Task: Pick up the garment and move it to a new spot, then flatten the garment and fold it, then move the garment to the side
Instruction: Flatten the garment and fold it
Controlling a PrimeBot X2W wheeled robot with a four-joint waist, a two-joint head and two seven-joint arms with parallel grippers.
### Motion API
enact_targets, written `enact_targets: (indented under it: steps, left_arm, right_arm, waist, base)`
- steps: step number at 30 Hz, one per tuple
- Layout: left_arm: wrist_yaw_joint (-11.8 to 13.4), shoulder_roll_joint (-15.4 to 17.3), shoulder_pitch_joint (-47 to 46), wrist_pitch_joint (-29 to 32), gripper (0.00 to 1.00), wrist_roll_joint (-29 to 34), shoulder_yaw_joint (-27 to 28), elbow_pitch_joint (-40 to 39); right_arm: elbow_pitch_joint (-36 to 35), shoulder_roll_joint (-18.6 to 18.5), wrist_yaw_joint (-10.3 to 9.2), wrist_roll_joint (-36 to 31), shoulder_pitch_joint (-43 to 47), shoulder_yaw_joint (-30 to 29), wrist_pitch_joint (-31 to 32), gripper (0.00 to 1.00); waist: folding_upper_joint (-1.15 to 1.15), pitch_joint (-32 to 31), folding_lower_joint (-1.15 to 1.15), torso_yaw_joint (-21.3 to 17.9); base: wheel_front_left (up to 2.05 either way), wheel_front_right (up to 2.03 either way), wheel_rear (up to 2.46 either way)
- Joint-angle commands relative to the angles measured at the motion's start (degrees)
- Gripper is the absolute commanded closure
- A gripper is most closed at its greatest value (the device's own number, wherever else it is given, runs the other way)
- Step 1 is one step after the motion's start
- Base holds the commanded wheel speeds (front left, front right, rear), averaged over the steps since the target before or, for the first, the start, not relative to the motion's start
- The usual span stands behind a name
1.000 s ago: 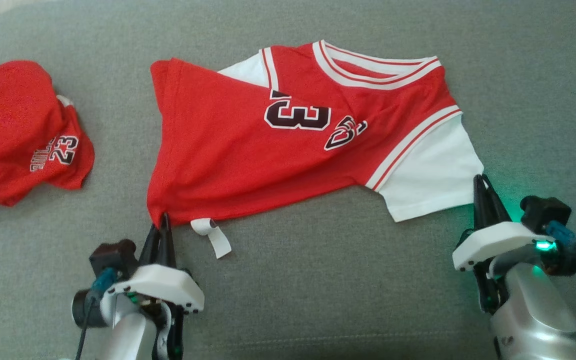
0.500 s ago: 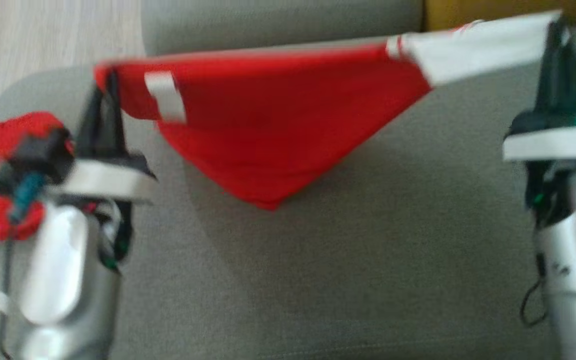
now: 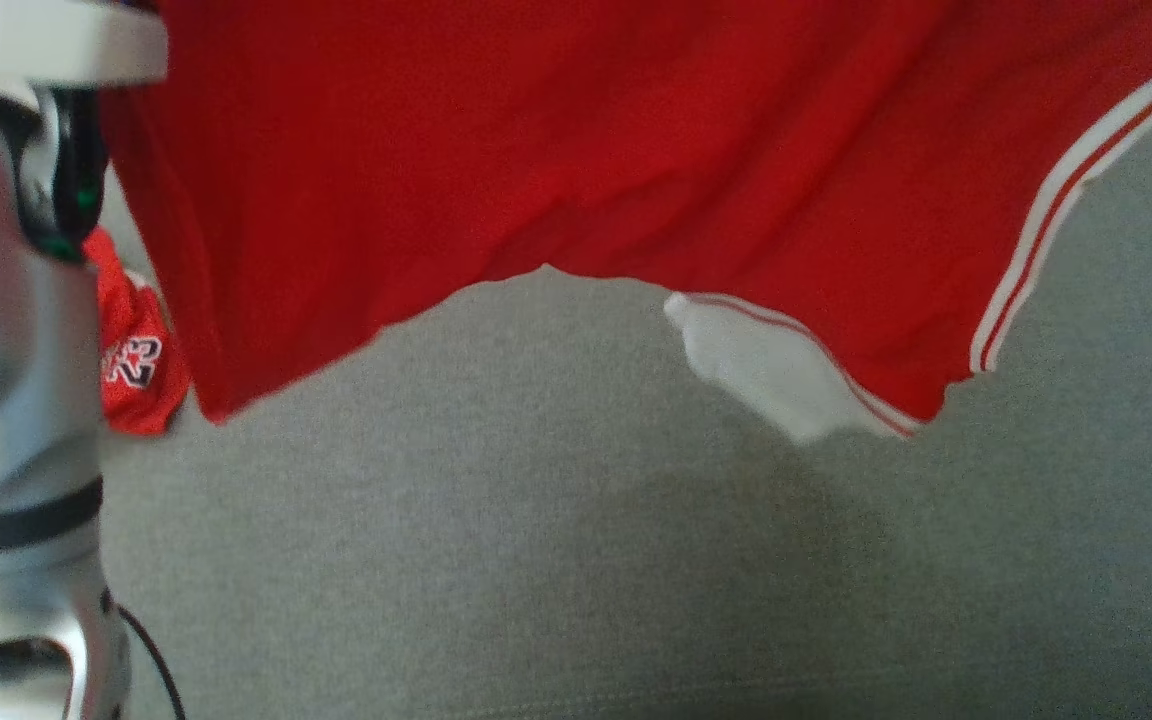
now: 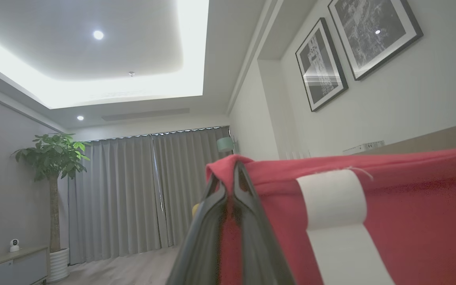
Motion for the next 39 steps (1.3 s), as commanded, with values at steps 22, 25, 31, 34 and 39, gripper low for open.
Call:
enact_targets:
  steps: [22,25,31,34,39]
  left_arm:
    - [7.07,0.00,-24.23,-1.00,1.00,2.44,1.92,16.49]
    - [7.29,-0.90,-18.21,-1.01,1.00,0.83,3.30,18.42]
    - [6.92,-5.60,-0.95,-1.01,1.00,-2.75,5.89,19.50]
    - [6.65,-6.88,5.28,-1.01,1.00,-3.33,6.06,19.58]
    - [7.53,-8.31,16.86,-1.01,1.00,-5.53,7.66,19.75]
  right_arm:
    - [21.51,5.88,0.37,-22.15,-28.49,-16.34,-6.93,1.00]
    - [22.99,6.04,0.37,-21.65,-22.06,-14.39,-6.93,1.00]
    - [28.61,7.31,0.37,-16.13,-5.34,-11.02,-6.94,1.00]
    - [29.97,7.60,0.37,-13.72,-0.46,-9.35,-6.94,1.00]
    - [30.85,7.31,0.37,-8.47,9.20,-3.26,-6.36,1.00]
  waist:
    - [0.00,19.42,0.00,0.27]
    - [0.00,19.58,0.00,-0.30]
    - [0.00,18.41,0.00,-1.21]
    - [0.00,17.47,0.00,-1.39]
    - [0.00,14.71,0.00,-2.23]
  base:
    - [0.00,0.00,0.00]
    - [0.00,0.00,0.00]
    - [0.00,0.00,0.00]
    - [0.00,0.00,0.00]
    - [0.00,0.00,0.00]
